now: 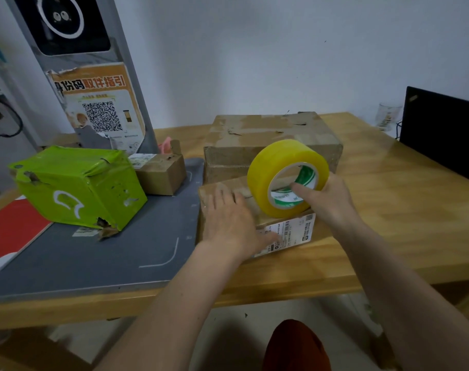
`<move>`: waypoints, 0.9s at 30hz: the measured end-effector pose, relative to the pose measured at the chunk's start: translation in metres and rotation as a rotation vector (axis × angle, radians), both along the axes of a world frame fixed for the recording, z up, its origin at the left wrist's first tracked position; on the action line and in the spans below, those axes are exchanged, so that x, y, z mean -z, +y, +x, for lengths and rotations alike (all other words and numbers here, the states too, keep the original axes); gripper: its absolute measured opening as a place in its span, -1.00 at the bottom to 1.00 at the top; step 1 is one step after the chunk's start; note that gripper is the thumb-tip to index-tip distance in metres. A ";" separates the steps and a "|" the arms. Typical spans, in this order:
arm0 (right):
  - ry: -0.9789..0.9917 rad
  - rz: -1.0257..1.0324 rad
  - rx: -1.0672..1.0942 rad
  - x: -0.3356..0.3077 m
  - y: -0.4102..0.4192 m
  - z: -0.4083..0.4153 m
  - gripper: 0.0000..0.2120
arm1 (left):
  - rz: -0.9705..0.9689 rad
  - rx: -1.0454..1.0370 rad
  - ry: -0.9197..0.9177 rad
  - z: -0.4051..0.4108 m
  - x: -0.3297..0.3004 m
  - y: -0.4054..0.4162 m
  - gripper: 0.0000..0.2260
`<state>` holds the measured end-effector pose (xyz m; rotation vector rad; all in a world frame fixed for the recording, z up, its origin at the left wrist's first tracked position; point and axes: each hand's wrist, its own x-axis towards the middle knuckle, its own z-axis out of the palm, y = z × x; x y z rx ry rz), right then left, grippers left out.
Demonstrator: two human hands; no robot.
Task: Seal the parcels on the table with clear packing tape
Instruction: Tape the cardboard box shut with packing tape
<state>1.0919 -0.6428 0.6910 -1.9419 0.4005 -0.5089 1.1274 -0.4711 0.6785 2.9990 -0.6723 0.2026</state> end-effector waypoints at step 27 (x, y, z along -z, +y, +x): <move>-0.100 0.125 0.137 0.006 -0.021 -0.001 -0.84 | 0.011 0.052 0.080 0.002 0.003 0.001 0.07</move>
